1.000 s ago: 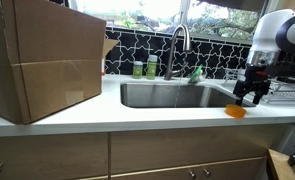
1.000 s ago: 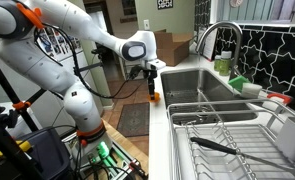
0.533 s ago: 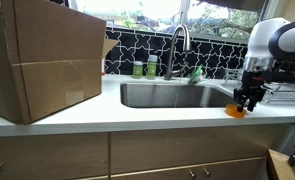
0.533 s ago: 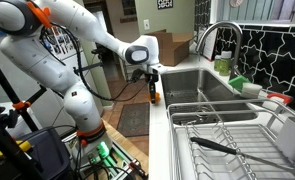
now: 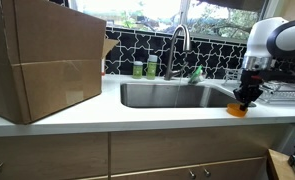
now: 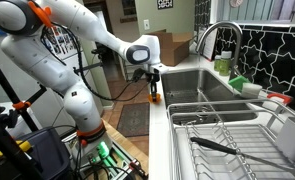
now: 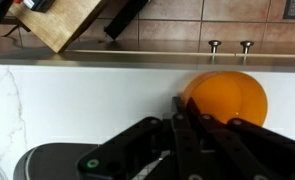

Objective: Pick up the orange bowl, fetch some water in the orange bowl and pour it out into the sink three times then put the orange bowl back on the kitchen counter

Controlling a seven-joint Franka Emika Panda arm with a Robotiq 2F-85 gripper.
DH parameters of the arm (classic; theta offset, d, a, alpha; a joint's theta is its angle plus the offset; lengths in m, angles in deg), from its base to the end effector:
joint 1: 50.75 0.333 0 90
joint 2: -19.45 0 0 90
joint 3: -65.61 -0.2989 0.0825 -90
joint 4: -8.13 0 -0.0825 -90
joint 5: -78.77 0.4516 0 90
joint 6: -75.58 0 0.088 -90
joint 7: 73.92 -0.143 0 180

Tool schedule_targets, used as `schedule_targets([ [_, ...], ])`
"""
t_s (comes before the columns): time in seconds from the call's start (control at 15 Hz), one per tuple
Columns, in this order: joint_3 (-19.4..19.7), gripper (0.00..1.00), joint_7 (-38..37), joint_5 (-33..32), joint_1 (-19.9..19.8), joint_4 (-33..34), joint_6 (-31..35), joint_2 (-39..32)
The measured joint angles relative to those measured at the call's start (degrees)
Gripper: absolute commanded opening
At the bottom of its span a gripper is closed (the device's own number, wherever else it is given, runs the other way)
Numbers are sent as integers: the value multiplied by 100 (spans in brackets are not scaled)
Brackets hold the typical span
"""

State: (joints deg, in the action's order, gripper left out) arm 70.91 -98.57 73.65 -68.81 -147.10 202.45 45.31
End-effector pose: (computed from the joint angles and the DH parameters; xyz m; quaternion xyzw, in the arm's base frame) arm 0.3925 -0.1684 0.2679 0.9260 -0.3766 -0.0218 0.0153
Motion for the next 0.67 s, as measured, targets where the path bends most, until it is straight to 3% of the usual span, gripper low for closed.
schedule_targets([
  [0.67,4,4,-97,-790,-601,981,-150,415],
])
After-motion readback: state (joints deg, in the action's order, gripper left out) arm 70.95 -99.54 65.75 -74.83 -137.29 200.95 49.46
